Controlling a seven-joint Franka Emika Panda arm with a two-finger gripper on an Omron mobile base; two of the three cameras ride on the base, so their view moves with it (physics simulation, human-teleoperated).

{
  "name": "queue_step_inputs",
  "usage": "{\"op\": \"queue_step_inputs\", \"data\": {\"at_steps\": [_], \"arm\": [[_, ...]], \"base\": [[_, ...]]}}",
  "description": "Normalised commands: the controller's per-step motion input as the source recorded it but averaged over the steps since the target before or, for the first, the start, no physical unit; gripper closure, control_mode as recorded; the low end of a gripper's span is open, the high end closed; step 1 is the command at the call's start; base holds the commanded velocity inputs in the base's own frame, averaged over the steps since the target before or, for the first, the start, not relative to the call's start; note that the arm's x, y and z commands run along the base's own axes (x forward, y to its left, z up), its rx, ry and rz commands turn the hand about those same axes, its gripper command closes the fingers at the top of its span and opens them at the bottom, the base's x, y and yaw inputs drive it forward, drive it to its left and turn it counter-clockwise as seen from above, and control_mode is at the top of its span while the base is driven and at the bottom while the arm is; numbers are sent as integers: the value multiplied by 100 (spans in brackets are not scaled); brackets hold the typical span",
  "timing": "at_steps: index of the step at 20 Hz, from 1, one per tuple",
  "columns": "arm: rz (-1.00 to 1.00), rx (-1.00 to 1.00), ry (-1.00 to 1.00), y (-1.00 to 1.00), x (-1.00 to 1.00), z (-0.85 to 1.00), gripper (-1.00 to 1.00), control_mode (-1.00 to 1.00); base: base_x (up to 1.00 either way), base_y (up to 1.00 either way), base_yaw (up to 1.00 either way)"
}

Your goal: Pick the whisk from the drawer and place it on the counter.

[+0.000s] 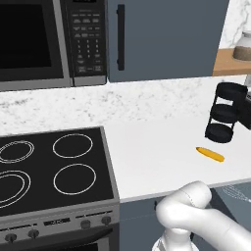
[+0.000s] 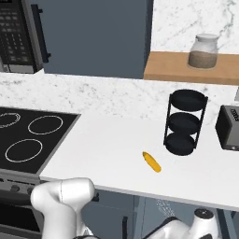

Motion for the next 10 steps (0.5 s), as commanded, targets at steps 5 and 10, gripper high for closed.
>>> {"op": "queue_step_inputs", "data": {"at_steps": [5,10], "arm": [[0,0,4,-59,-90,0,-100,-100],[0,0,4,-75,-98,0,-100,-100]], "base": [[0,0,0],[0,0,0]]}}
